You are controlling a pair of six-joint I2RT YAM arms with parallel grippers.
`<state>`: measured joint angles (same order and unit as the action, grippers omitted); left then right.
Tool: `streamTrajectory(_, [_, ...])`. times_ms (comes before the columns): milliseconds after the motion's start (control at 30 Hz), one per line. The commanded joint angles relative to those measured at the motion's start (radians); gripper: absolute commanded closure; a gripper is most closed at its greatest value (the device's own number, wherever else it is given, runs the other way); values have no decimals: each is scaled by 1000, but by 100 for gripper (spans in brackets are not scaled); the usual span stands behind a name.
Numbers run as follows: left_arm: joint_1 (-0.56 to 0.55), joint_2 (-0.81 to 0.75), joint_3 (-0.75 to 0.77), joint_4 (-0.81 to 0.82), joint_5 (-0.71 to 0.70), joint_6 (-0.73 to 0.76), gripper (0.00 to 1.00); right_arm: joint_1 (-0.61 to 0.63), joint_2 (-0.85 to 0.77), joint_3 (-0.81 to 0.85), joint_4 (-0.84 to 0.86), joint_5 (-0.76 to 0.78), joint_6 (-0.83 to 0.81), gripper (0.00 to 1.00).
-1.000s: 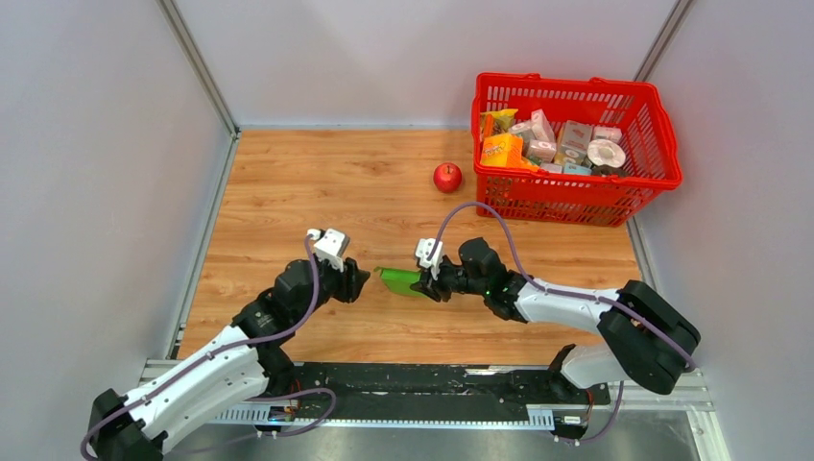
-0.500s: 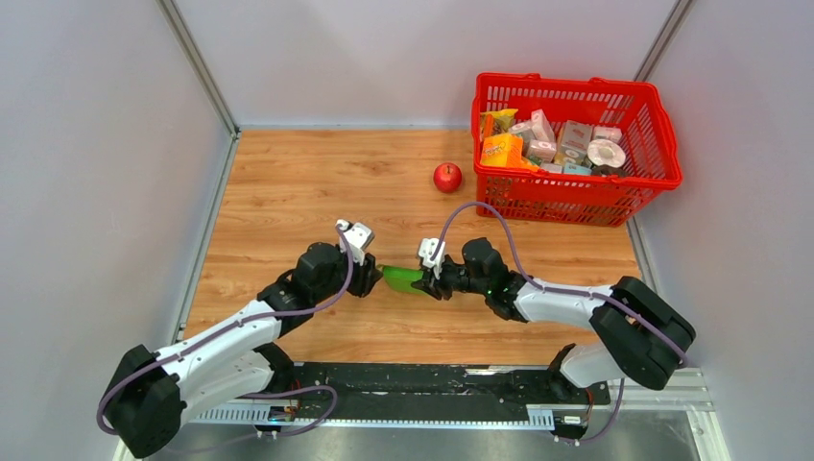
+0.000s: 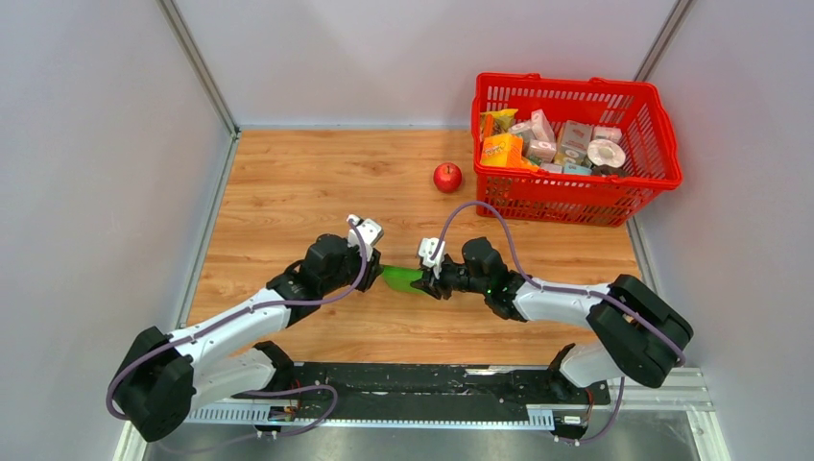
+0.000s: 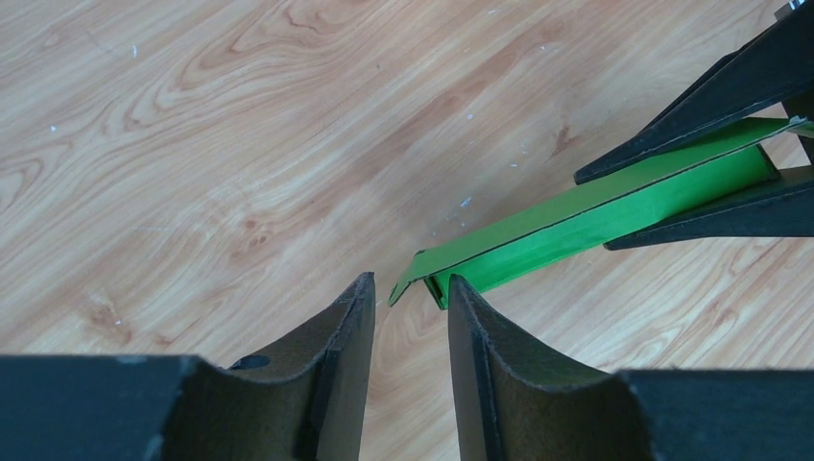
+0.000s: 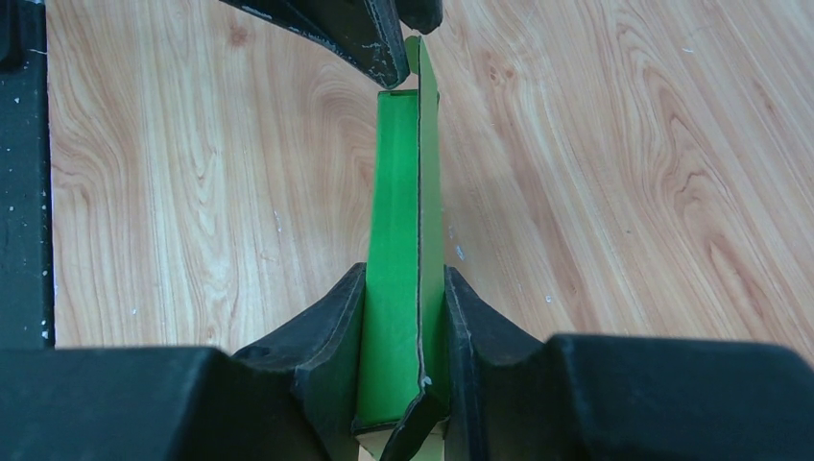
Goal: Fold the paper box
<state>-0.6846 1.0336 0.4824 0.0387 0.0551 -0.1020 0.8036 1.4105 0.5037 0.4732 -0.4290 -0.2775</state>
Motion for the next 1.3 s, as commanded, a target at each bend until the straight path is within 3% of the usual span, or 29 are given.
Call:
streamTrajectory(0, [8, 17, 53, 24, 12, 39, 58, -4, 18, -5, 35, -7, 1, 85])
streamTrajectory(600, [17, 60, 91, -2, 38, 29, 89, -6, 33, -1, 39, -4, 8, 86])
streamTrajectory(933, [17, 86, 165, -65, 156, -99, 93, -6, 50, 12, 30, 16, 11, 87])
streamTrajectory(1033, [16, 95, 156, -50, 158, -110, 95, -7, 44, 9, 36, 15, 14, 87])
streamTrajectory(1067, [17, 98, 159, -46, 157, -117, 100, -7, 44, 9, 35, 13, 15, 87])
streamTrajectory(1267, [17, 134, 171, -43, 169, -179, 100, -7, 47, 10, 39, 10, 23, 87])
